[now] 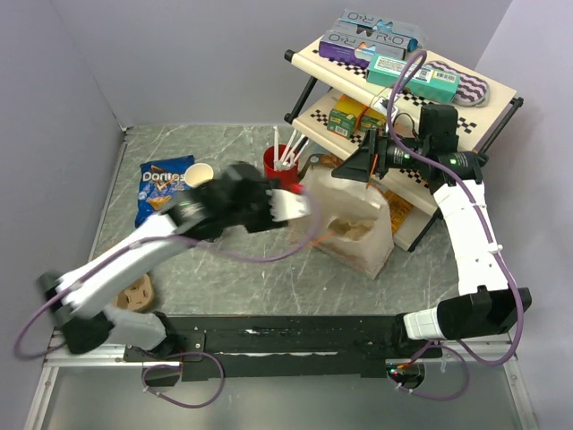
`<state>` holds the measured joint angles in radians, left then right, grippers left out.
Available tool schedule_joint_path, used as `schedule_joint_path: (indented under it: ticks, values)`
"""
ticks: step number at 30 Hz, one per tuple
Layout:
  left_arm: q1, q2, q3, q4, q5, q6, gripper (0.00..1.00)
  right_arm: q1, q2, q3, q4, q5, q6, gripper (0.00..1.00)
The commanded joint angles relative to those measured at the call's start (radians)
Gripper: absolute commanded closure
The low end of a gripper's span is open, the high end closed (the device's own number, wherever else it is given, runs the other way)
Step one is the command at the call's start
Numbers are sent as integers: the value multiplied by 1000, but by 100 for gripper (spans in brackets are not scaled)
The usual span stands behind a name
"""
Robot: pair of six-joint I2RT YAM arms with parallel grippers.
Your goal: Pack the takeout coffee
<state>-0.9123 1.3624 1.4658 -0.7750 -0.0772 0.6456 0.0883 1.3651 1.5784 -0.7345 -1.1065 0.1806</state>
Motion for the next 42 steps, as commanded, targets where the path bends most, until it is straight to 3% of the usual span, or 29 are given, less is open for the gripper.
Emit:
schedule_joint_path:
  ticks: [1, 2, 5, 11, 15, 19, 23, 25, 27, 30, 31, 36, 37, 42]
  values:
    - [49, -193, 8, 193, 246, -90, 28, -9, 5, 28, -16, 14, -39, 0]
    - [53, -197, 20, 178, 295, -101, 15, -9, 3, 16, -19, 14, -44, 0]
    - [58, -197, 56, 88, 373, -54, 1, -9, 9, 11, -43, 13, -75, 0]
    - [62, -260, -134, 189, 511, 138, 1, -9, 17, -3, -48, -1, -99, 0]
    - [62, -108, -85, 224, 574, 172, 1, -10, 23, -1, -52, -10, -101, 1]
    - [62, -17, -85, 364, 577, 175, 1, -9, 22, -6, -62, -16, -115, 1]
    - [61, 66, -16, 321, 628, 218, 2, -7, 19, -15, -60, -18, -113, 1]
    - [59, 109, 8, 290, 629, 241, 8, -9, 19, -23, -51, -16, -107, 1]
    - [58, 150, 50, 228, 625, 272, 21, -9, 20, -26, -45, -15, -96, 1]
    - [58, 187, 94, 172, 617, 284, 43, -7, 20, -32, -28, -9, -81, 1]
    - [55, 193, 97, 166, 614, 287, 61, -9, 20, -34, -22, -10, -79, 1]
    - [38, 204, 88, 123, 608, 315, 84, -7, 20, -29, -35, 0, -89, 1]
    - [32, 208, 96, 114, 610, 313, 99, -7, 19, -23, -43, 7, -95, 1]
    - [24, 201, 195, 51, 639, 206, 99, -7, 25, 78, -163, 212, -248, 1]
